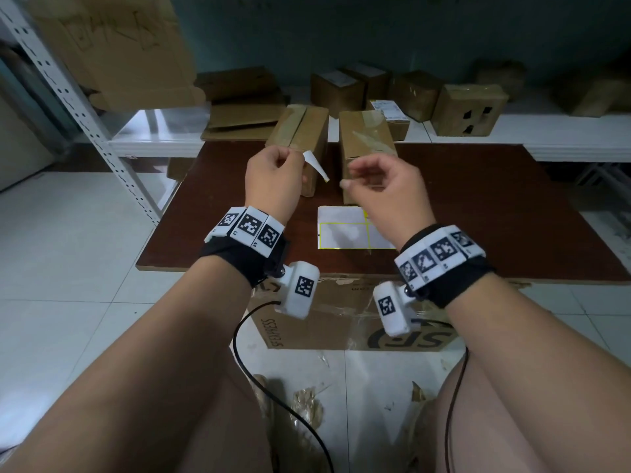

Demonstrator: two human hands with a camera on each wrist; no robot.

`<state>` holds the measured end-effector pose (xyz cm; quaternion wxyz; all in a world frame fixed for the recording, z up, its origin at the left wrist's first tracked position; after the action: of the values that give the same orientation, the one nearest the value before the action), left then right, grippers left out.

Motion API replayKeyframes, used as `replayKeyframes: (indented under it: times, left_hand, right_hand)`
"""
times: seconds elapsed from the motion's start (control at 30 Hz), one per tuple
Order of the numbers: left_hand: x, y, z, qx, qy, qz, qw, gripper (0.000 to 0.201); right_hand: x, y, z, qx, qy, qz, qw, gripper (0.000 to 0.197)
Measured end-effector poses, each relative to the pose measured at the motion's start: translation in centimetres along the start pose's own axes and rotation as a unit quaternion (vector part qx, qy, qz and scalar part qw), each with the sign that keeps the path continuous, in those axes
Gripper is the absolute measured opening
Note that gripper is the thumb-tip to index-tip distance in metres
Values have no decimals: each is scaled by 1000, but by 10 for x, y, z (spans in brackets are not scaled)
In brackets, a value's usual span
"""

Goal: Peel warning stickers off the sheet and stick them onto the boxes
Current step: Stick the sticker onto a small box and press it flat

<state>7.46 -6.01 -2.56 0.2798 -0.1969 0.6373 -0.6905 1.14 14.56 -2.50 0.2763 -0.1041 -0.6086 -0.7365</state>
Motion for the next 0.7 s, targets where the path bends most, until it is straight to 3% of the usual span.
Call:
replayKeyframes:
  times: [0.2, 0.43, 0.6, 0.7]
  left_hand:
    - [-4, 3, -11, 25, 24, -12, 999, 16]
    - [-5, 6, -16, 34, 38, -26, 998, 22]
    - [4, 9, -17, 24, 48, -29, 998, 37]
    - [15, 15, -12, 22, 28, -22, 999, 41]
  right_hand:
    - [-11, 8, -21, -5, 10, 16, 1000, 29]
    - [-2, 3, -15, -69, -9, 32, 997, 3]
    - [4, -7, -1, -78, -60, 11, 995, 7]
    - [9, -16, 11, -12, -119, -21, 993, 9]
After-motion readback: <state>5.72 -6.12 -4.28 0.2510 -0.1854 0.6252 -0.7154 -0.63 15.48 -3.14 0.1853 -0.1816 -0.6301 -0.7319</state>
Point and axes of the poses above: each hand's wrist, its own x-axis towards the middle knuckle, its own z-axis out of the back of the hand, y = z × x, the point moved 10 cm from there along x, towards the middle knuckle, and after that the axes turned 12 degrees about z, right-handed, at the moved point
